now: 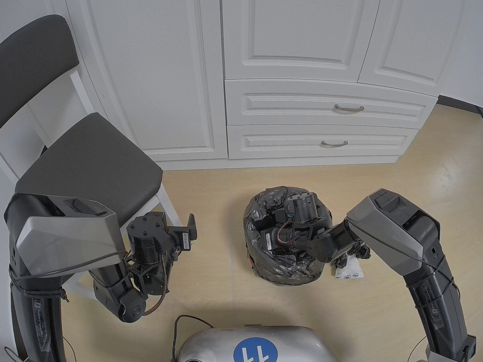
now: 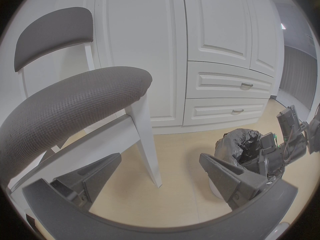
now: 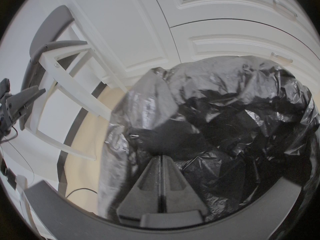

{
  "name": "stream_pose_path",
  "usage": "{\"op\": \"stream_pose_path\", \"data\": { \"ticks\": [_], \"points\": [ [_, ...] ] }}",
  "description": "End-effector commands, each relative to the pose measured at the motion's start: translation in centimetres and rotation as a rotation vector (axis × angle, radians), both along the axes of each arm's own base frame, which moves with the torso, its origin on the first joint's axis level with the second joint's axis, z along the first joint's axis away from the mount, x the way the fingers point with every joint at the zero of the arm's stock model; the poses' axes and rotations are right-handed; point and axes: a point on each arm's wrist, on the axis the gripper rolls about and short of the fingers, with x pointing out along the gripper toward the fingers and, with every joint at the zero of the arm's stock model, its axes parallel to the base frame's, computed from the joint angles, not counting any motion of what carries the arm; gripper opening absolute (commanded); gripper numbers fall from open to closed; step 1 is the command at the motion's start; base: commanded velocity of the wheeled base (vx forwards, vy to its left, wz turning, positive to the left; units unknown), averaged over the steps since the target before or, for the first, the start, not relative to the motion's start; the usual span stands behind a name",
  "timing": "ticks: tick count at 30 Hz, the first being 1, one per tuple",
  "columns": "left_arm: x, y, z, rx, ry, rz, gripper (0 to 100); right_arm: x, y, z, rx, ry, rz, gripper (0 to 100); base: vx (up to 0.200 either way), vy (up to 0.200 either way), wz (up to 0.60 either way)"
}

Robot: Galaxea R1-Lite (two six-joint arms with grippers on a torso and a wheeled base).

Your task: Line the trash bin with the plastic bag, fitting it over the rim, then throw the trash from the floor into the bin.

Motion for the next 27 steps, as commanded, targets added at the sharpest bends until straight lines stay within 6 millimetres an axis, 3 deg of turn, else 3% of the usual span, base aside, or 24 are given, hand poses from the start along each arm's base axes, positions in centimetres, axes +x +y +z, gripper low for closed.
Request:
{"op": "stream_pose_path", "data": {
  "ticks": [1, 16, 22, 27],
  "points": [
    [0.0, 0.1, 0.0, -0.001, -0.001, 0.003, 100, -0.3, 0.7, -0.5, 0.025, 0.009, 0.002, 0, 0.0, 0.0, 0.0],
    [0.1, 0.2, 0.1, -0.002, -0.003, 0.007, 100, 0.3, 2.6, 2.5, 0.272, 0.025, -0.054, 0, 0.0, 0.0, 0.0],
    [0.1, 0.2, 0.1, -0.003, -0.005, 0.007, 100, 0.2, 2.4, 1.9, 0.248, 0.027, -0.054, 0, 0.0, 0.0, 0.0],
    [0.1, 0.2, 0.3, -0.004, -0.008, 0.007, 100, 0.3, 0.9, 2.2, 0.145, -0.006, -0.036, 0, 0.0, 0.0, 0.0]
  ]
}}
